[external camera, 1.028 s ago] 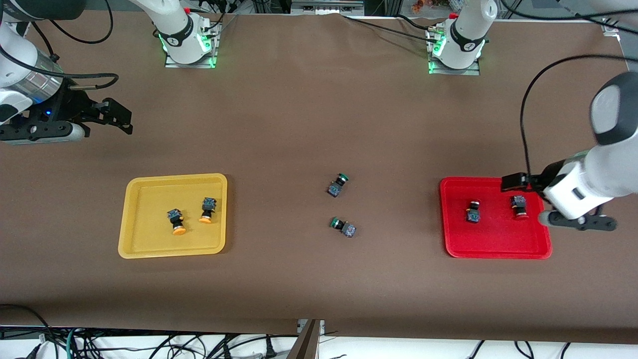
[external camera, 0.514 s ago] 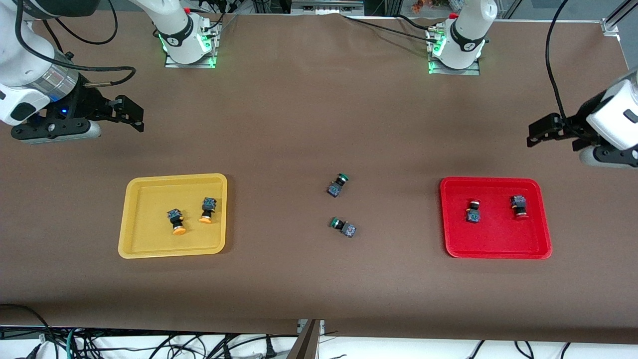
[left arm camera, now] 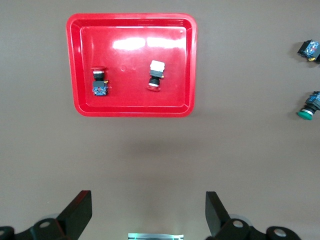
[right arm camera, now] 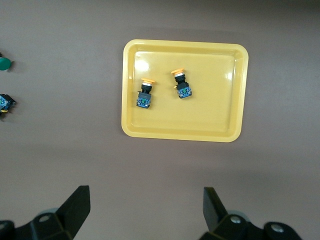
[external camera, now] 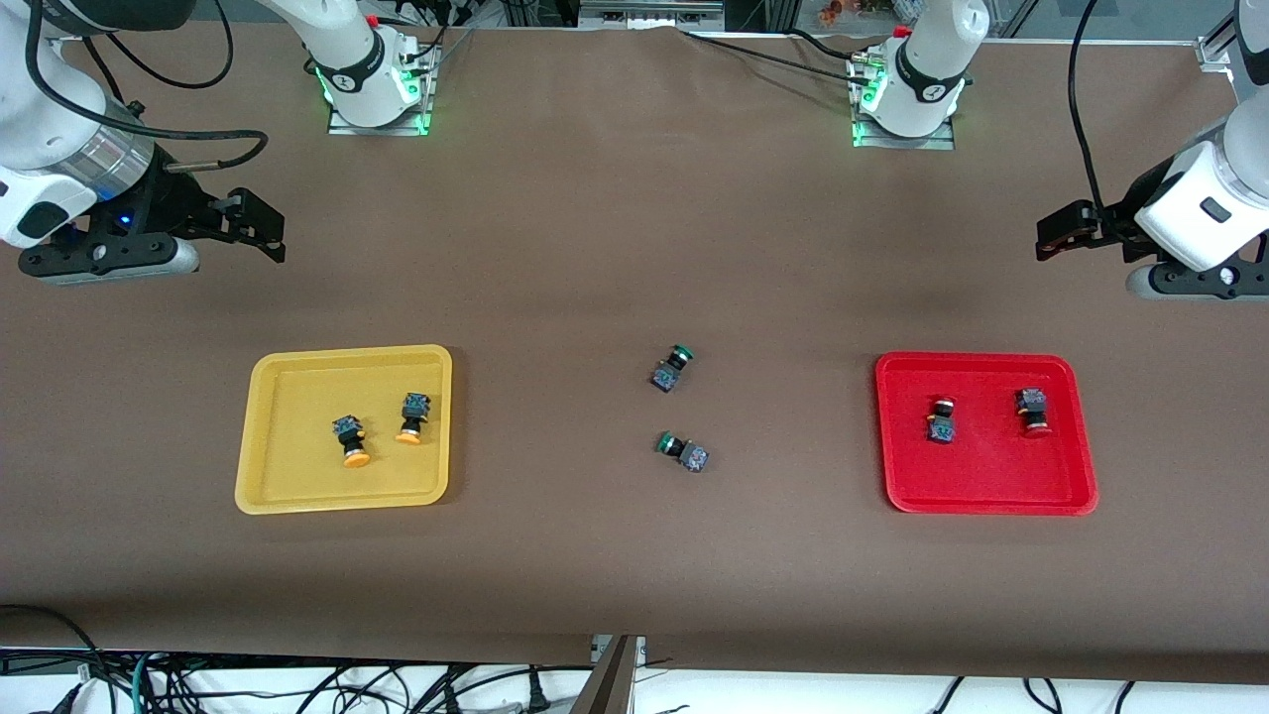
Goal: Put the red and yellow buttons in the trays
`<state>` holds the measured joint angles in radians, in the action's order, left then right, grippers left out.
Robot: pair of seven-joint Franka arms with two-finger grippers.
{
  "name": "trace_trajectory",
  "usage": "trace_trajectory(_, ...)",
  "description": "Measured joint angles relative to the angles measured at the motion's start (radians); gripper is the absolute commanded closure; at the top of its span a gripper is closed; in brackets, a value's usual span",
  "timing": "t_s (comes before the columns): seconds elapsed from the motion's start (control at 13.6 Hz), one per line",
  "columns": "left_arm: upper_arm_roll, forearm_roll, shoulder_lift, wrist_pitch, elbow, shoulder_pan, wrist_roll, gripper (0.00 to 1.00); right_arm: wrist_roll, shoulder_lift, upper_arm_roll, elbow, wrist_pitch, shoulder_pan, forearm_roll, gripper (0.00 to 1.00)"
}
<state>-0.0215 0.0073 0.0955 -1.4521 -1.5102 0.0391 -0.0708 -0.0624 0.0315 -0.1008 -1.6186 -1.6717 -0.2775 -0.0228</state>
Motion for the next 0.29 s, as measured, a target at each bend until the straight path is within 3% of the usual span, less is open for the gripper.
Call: trace_trajectory(0.29, 0.003, -0.004, 0.007, -0.011, -0.001, 0.003, 0.000, 0.00, 0.000, 0.000, 0.000, 0.000, 0.000, 0.000, 0.000, 0.00)
